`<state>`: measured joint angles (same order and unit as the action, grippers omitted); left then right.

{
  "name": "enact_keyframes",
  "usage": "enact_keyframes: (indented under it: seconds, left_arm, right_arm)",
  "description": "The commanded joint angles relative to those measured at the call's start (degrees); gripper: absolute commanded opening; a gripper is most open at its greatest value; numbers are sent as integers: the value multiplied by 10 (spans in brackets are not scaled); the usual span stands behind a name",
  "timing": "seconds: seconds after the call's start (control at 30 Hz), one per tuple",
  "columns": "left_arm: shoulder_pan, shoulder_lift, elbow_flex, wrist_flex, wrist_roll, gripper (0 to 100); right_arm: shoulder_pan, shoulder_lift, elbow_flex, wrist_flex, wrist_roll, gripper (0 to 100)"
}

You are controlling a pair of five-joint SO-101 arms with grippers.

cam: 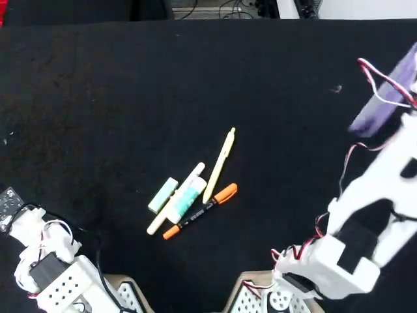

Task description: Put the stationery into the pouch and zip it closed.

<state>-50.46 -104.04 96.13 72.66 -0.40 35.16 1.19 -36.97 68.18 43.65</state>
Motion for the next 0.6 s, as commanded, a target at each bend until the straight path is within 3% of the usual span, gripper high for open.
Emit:
enact_keyframes:
  seconds: [0.0,0.33,0.57]
  left_arm:
    - [-5,-3,13,3,-1,30]
    - [-5,-3,13,3,-1,30]
    - [-5,-3,13,3,-1,30]
  right_arm:
    - [-24,0,9,-19,7,11]
    - [-61,4,43,-18,7,11]
    - [-136,26,44,-19,2,11]
